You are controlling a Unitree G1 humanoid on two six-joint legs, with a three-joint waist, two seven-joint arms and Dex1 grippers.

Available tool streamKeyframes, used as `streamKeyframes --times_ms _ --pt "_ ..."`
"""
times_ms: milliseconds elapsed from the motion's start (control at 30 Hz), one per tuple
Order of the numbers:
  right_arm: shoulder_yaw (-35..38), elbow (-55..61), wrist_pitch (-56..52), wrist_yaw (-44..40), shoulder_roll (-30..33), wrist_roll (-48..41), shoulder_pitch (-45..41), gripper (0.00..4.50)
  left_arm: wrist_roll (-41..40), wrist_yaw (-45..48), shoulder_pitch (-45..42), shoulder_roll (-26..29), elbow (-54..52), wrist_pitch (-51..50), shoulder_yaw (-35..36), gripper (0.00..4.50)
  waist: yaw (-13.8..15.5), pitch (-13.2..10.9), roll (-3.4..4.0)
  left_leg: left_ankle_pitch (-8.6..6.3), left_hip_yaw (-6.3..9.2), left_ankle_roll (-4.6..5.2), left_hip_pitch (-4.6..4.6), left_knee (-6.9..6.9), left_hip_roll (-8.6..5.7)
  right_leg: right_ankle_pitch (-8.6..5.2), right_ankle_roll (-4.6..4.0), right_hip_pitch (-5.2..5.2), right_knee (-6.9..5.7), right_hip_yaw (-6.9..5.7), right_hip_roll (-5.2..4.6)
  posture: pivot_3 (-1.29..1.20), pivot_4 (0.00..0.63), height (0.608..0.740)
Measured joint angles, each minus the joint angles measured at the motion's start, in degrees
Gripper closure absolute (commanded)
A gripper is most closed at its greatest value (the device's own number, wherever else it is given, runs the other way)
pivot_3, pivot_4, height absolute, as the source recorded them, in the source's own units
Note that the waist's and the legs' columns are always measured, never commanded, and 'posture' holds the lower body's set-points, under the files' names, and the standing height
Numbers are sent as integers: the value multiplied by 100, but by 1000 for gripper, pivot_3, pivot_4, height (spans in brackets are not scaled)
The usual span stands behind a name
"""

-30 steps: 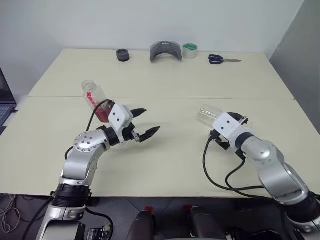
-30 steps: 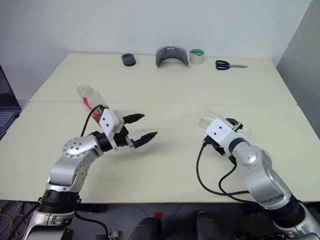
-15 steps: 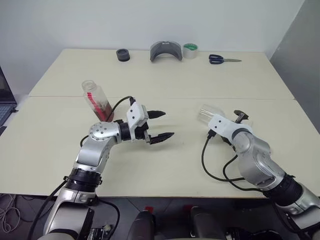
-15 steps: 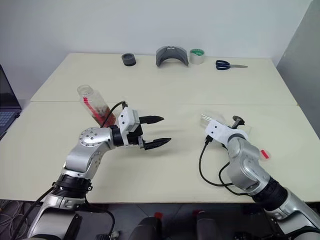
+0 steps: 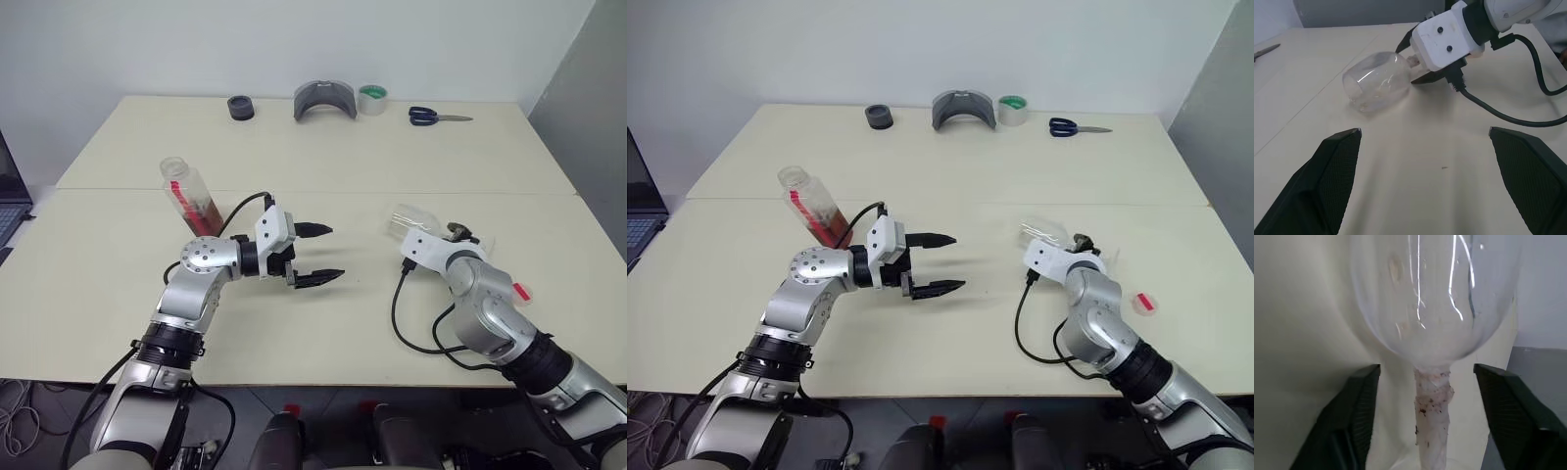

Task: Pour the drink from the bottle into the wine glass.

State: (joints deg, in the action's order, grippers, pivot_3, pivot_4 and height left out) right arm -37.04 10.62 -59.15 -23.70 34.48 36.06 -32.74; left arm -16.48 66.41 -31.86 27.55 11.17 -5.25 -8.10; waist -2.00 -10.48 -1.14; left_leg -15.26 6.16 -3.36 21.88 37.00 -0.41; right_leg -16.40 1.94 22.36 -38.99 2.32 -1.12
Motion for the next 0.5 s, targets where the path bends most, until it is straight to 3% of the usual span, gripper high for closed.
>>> streamKeyframes --times_ms 167,300,500 --pt "39 -101 114 -88 -27 156 -5 4149 28 44 7 0 158 191 1 0 -4 0 0 0 0 0 -1 1 1 0 0 0 -1 0 1 0 150 740" --pt "291 -61 115 -219 -223 128 -34 4171 30 -9 130 23 165 186 40 0 -24 0 0 0 0 0 -1 -1 3 0 0 3 -3 0 2 0 150 740" --pt "2495 193 213 224 -2298 -1140 -350 4171 -112 -225 444 284 39 -296 396 0 -125 -1 2 0 8 0 1 -4 10 1 -2 9 -11 -2 6 0 150 740"
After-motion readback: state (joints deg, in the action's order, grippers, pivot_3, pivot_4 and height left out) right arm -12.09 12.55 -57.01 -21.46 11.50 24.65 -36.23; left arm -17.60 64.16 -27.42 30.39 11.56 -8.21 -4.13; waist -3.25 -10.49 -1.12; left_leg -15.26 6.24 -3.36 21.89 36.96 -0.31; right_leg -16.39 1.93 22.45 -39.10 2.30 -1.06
